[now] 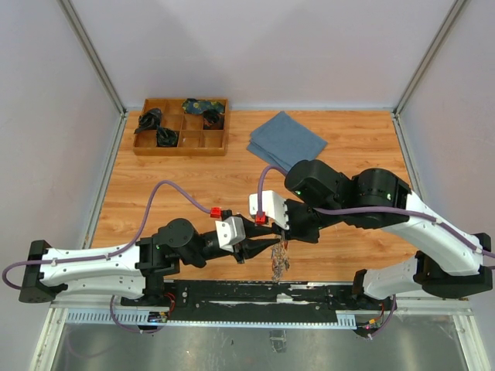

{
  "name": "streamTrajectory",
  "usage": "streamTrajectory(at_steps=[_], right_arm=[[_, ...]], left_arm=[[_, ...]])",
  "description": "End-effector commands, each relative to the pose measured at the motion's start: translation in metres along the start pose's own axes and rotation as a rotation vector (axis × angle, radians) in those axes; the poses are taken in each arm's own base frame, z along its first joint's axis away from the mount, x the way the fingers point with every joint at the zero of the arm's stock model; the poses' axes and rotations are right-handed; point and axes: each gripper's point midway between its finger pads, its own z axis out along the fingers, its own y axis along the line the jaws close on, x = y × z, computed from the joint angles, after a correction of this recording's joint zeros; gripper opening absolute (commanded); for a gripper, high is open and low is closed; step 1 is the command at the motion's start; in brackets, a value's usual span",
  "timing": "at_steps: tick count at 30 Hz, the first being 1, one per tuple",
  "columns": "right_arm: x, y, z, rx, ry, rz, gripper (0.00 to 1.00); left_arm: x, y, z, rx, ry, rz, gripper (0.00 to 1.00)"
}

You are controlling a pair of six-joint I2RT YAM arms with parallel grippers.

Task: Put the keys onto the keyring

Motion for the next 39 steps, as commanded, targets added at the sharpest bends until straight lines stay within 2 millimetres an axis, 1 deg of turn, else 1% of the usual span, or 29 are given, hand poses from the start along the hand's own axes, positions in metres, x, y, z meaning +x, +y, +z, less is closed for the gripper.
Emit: streamTrajectory(at_steps=[1, 5, 6, 8, 12, 13, 15, 18, 21, 23, 26, 29, 30, 32, 34, 36, 39], right_arm=[[-0.014, 0.001, -0.004, 0.005, -0.059, -0.035, 0.00], [-0.014, 0.002, -0.002, -0.002, -0.058, -0.038, 0.00], [-0.014, 0.002, -0.001, -0.005, -0.058, -0.038, 0.00], [-0.014, 0.002, 0.000, -0.008, -0.061, -0.038, 0.00], [-0.016, 0.002, 0.000, 0.000, -0.078, -0.042, 0.01], [-0.017, 0.000, -0.002, 0.012, -0.088, -0.042, 0.05], [-0.021, -0.005, -0.005, 0.046, -0.113, -0.040, 0.16], [-0.028, -0.012, -0.012, 0.097, -0.162, -0.039, 0.29], [-0.034, -0.025, -0.020, 0.174, -0.216, -0.003, 0.37], [-0.037, -0.039, -0.024, 0.242, -0.261, 0.057, 0.41], [-0.041, -0.062, -0.028, 0.333, -0.363, 0.190, 0.42], [-0.039, -0.086, -0.034, 0.400, -0.491, 0.418, 0.42], [-0.034, -0.091, -0.032, 0.404, -0.525, 0.495, 0.42], [-0.029, -0.100, -0.032, 0.392, -0.615, 0.640, 0.42], [-0.033, -0.102, -0.029, 0.330, -0.729, 0.723, 0.42], [-0.037, -0.101, -0.026, 0.277, -0.817, 0.764, 0.43], [-0.047, -0.093, -0.023, 0.189, -0.921, 0.752, 0.46]], left_arm=[[-0.025, -0.005, 0.004, 0.025, -0.069, -0.011, 0.28], [-0.025, -0.005, 0.005, 0.023, -0.067, -0.007, 0.19], [-0.026, -0.004, 0.006, 0.021, -0.069, -0.007, 0.15], [-0.027, -0.004, 0.007, 0.018, -0.069, -0.006, 0.02], [-0.024, -0.001, 0.008, 0.004, -0.059, 0.000, 0.00], [-0.023, 0.003, 0.008, -0.010, -0.057, -0.003, 0.01], [-0.019, 0.009, 0.007, -0.013, -0.057, -0.020, 0.01], [-0.017, 0.025, 0.002, -0.031, -0.084, -0.051, 0.01], [-0.017, 0.041, -0.003, -0.060, -0.106, -0.059, 0.00], [-0.018, 0.049, -0.005, -0.081, -0.117, -0.056, 0.00], [-0.018, 0.059, -0.008, -0.118, -0.133, -0.065, 0.01], [-0.020, 0.068, -0.013, -0.153, -0.152, -0.078, 0.00], [-0.019, 0.070, -0.015, -0.166, -0.155, -0.083, 0.00], [-0.019, 0.075, -0.019, -0.193, -0.165, -0.092, 0.01], [-0.020, 0.079, -0.023, -0.211, -0.175, -0.104, 0.01], [-0.022, 0.080, -0.025, -0.222, -0.190, -0.114, 0.00], [-0.027, 0.080, -0.028, -0.223, -0.225, -0.125, 0.01]])
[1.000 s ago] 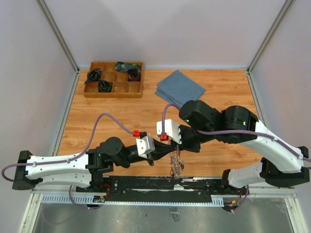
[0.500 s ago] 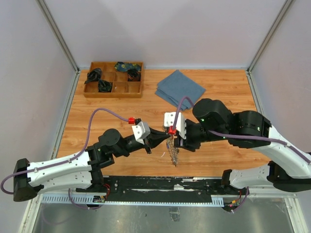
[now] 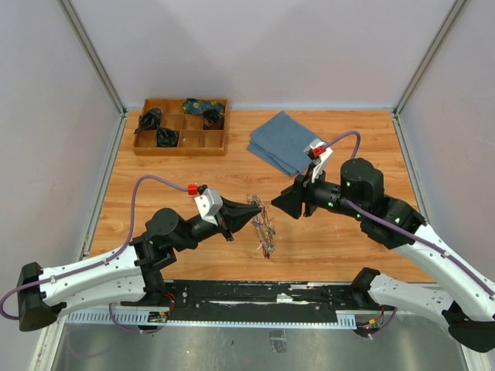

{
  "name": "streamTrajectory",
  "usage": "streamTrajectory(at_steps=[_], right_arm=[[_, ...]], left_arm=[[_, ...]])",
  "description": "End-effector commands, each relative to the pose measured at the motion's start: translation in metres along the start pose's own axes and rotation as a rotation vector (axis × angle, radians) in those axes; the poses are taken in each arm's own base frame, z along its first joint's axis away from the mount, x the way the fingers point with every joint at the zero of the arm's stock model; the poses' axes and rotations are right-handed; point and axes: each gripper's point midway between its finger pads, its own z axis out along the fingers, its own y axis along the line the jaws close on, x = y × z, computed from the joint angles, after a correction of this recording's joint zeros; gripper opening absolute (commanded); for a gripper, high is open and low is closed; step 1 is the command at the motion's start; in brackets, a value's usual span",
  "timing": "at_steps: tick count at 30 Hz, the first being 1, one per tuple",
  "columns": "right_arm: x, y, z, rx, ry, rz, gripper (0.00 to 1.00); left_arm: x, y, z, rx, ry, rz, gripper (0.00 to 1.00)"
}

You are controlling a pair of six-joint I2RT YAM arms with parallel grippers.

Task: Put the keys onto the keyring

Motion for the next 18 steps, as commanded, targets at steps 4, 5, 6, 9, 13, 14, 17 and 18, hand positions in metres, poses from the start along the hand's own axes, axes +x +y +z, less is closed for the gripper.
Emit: streamTrajectory(at_steps=[4, 5, 6, 9, 13, 14, 17, 18], right_arm=[[-0.037, 0.046, -0.002, -0.283, -0.245, 0.165, 0.48], [-0.035, 0.046, -0.002, -0.285, -0.246, 0.164, 0.48], [-0.033, 0.046, -0.002, -0.286, -0.244, 0.161, 0.48], [-0.028, 0.046, 0.000, -0.297, -0.234, 0.156, 0.48], [-0.025, 0.047, 0.001, -0.310, -0.231, 0.160, 0.47], [-0.024, 0.048, 0.001, -0.312, -0.228, 0.161, 0.46], [-0.024, 0.049, 0.002, -0.322, -0.225, 0.163, 0.44], [-0.024, 0.050, 0.003, -0.326, -0.224, 0.163, 0.44]], left_arm=[[-0.048, -0.001, -0.005, 0.002, -0.180, -0.032, 0.00], [-0.050, -0.002, -0.006, 0.006, -0.186, -0.031, 0.01], [-0.052, -0.003, -0.006, 0.011, -0.192, -0.031, 0.01], [-0.058, -0.005, -0.008, 0.024, -0.207, -0.031, 0.01], [-0.064, -0.008, -0.010, 0.033, -0.221, -0.030, 0.01], [-0.065, -0.008, -0.010, 0.035, -0.223, -0.030, 0.01], [-0.067, -0.009, -0.010, 0.039, -0.228, -0.030, 0.00], [-0.067, -0.009, -0.010, 0.039, -0.227, -0.030, 0.01]])
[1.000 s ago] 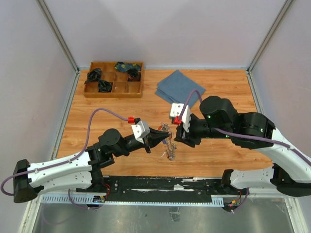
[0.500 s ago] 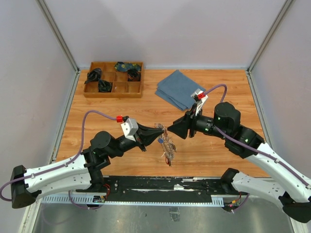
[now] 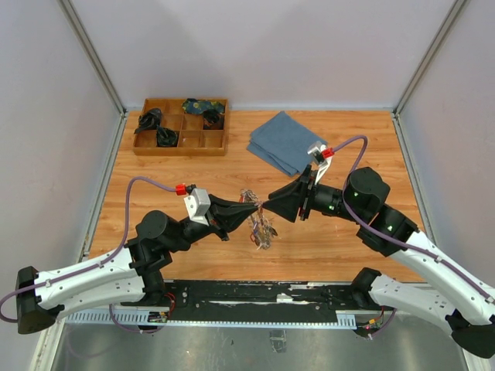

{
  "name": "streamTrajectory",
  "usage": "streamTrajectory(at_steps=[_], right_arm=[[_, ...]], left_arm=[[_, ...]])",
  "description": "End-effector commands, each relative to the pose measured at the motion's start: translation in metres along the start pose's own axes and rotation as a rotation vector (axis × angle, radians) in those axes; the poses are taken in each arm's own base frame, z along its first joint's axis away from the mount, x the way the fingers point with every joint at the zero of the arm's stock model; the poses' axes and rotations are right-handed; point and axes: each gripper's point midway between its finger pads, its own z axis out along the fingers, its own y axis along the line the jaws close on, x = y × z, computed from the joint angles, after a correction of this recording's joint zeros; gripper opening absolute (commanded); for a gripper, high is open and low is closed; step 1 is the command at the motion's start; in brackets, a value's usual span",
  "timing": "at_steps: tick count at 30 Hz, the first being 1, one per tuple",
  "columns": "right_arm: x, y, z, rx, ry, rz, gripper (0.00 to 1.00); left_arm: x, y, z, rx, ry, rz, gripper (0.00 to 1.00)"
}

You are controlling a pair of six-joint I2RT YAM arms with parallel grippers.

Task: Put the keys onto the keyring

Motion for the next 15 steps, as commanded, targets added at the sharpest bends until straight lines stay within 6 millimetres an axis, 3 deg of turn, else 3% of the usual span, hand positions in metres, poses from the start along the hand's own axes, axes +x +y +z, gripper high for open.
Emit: streamTrajectory(at_steps=[1, 15], right_arm=[[-0.0084, 0.0063, 0.0011, -0.045, -0.034, 0.002, 0.43], [0.0008, 0.0055, 0.0051, -0.062, 0.001, 0.023, 0.27]], left_arm=[[-0.0380, -0.0045, 0.0010, 0.022, -0.123, 0.001, 0.01], [-0.0419, -0.0049, 0.0002, 0.022, -0.133, 0.004, 0.01]])
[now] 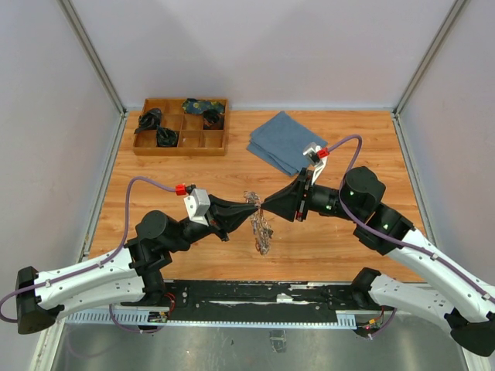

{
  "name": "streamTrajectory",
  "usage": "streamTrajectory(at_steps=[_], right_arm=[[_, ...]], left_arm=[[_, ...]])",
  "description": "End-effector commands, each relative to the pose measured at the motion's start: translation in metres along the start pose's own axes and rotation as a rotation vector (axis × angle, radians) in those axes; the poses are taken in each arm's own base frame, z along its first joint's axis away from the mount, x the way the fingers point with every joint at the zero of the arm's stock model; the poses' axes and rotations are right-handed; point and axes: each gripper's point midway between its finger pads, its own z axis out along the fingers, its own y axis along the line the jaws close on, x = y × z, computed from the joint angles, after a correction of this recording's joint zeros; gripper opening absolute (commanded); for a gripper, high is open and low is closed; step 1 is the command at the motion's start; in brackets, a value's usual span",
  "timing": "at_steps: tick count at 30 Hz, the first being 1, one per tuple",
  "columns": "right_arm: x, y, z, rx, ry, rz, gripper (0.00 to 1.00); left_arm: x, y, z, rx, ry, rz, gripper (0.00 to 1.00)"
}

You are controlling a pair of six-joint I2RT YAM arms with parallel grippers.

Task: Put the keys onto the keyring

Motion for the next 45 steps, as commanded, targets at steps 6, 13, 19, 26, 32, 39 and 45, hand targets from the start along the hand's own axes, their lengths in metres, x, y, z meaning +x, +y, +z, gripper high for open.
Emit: streamTrajectory(at_steps=[6, 13, 19, 26, 32, 39, 45], right_arm=[[-0.005, 0.004, 0.000, -0.033, -0.024, -0.004, 0.13], [-0.008, 0.004, -0.002, -0.030, -0.035, -0.009, 0.01], [-0.009, 0.005, -0.003, -0.025, -0.036, -0.016, 0.01], [-0.006, -0.005, -0.006, 0.040, -0.013, -0.020, 0.01], [-0.002, -0.012, -0.007, 0.078, 0.011, -0.013, 0.01], [0.001, -0.013, -0.002, 0.072, 0.035, -0.006, 0.00], [0.000, -0.008, -0.002, 0.048, 0.045, -0.022, 0.04]], left_arm=[[-0.041, -0.003, 0.000, 0.011, -0.131, 0.005, 0.01], [-0.041, -0.002, 0.000, 0.008, -0.130, 0.006, 0.01], [-0.040, -0.001, 0.000, 0.002, -0.128, 0.008, 0.00], [-0.043, -0.003, 0.000, 0.011, -0.139, 0.014, 0.01], [-0.044, -0.003, 0.000, 0.011, -0.139, 0.017, 0.01], [-0.043, -0.006, 0.003, 0.033, -0.132, 0.020, 0.00], [-0.044, -0.012, 0.005, 0.063, -0.130, 0.022, 0.01]])
